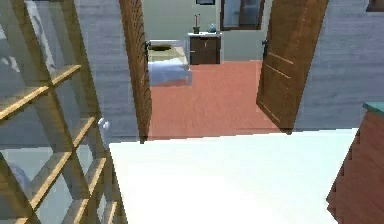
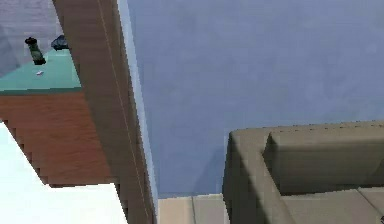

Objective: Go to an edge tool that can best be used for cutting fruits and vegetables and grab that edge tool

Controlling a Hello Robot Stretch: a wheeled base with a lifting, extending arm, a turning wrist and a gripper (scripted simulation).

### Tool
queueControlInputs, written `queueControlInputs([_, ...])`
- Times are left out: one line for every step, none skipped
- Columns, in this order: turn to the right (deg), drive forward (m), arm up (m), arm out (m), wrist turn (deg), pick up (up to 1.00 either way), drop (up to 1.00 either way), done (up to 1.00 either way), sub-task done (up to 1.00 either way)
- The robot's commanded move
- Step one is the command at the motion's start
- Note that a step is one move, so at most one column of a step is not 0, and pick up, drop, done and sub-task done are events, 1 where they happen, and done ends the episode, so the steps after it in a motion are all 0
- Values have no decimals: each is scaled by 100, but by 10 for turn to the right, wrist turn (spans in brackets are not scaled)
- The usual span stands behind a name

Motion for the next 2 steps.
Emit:
queueControlInputs([0,30,0,0,0,0,0,0,0])
queueControlInputs([210,0,0,0,0,0,0,0,0])
